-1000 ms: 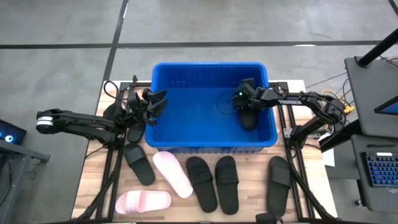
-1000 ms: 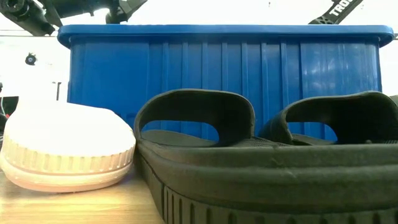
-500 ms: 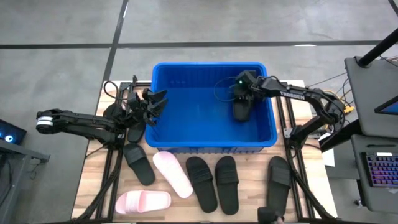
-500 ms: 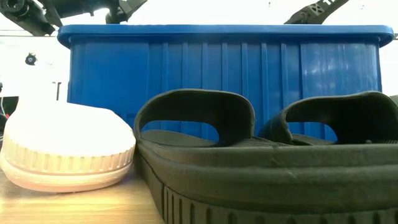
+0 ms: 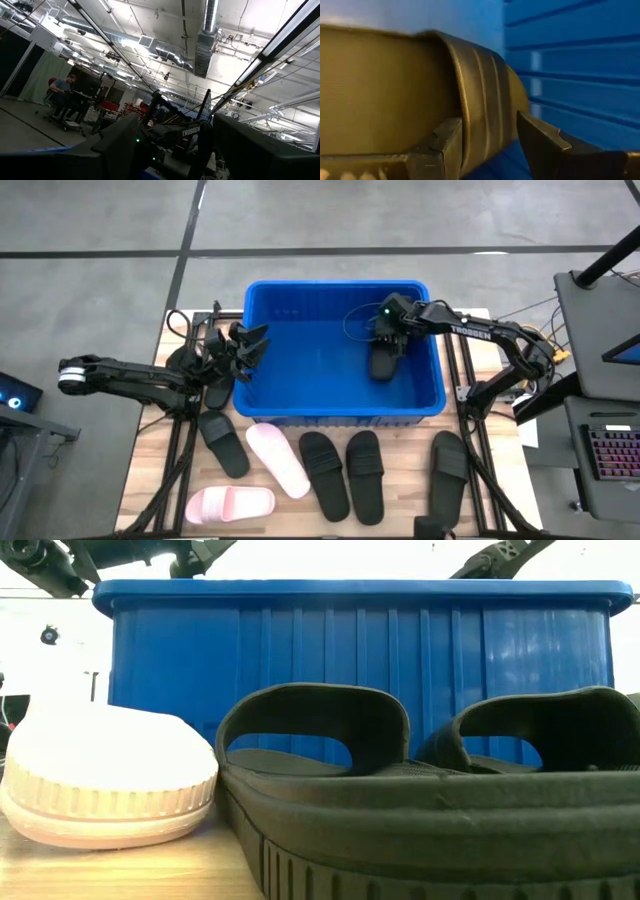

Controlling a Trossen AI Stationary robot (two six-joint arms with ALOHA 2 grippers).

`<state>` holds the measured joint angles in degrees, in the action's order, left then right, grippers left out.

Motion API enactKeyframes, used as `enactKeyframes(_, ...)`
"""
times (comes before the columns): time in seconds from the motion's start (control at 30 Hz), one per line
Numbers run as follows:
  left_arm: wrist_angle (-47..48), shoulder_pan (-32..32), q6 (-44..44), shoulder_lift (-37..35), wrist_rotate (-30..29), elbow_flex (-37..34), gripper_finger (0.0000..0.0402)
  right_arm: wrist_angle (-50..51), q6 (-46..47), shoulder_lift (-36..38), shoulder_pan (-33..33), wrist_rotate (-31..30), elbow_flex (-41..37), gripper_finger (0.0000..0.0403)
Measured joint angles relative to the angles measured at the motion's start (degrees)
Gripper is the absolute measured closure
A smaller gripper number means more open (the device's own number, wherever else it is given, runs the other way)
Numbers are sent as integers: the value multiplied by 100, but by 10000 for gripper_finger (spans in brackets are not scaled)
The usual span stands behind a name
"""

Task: Pick and place slides into bin
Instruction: Put the black slide into the blue bin

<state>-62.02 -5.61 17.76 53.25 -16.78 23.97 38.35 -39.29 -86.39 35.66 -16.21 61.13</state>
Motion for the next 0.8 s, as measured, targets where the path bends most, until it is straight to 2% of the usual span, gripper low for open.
enactKeyframes(0.33,0,0,2,-2,0,-2,155,437,-401,6,2,118,-88,234)
enactKeyframes(0.8,7,0,2,-2,2,-4,155,1125,-97,9,0,115,-39,234)
